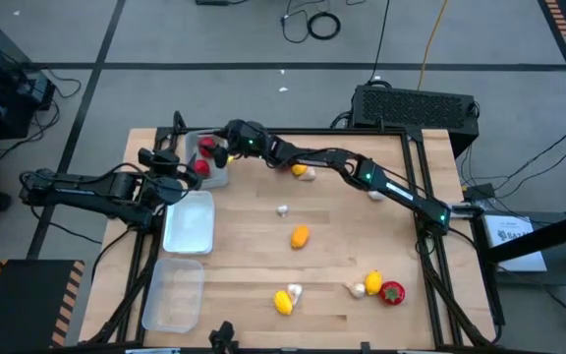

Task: Sort produce into baskets
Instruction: Put the tomato into the gray bin

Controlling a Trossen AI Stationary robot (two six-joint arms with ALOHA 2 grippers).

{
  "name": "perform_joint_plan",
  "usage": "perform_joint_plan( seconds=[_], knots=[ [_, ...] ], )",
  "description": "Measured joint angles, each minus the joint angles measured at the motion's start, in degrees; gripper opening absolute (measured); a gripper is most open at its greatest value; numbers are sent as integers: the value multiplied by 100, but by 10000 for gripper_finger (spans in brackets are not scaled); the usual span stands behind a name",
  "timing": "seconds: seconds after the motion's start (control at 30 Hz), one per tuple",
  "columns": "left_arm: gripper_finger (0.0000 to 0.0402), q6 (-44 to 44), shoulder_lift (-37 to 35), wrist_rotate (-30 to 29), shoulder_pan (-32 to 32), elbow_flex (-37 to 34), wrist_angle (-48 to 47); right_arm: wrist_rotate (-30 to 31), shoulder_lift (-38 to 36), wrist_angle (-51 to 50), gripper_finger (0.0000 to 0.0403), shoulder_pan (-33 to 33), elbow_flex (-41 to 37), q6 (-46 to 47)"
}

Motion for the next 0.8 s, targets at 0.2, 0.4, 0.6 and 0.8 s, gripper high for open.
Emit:
perform_joint_plan(
  seconds=[0.2, 0.4, 0.6, 0.8],
  knots=[
    [293, -1, 0, 131, 0, 0, -101, -10, -571, -1633, 352, 0, 0, -29],
    [293, 2, 0, 175, -2, 0, -101, -9, -1257, -3855, 352, -29, 0, -474],
    [293, 0, 0, 200, -2, 0, -99, 170, -1864, -5785, 352, -166, 9, -749],
    [293, 1, 0, 406, -2, 0, -79, 1184, -2071, -7370, 352, -281, 11, -952]
  ],
)
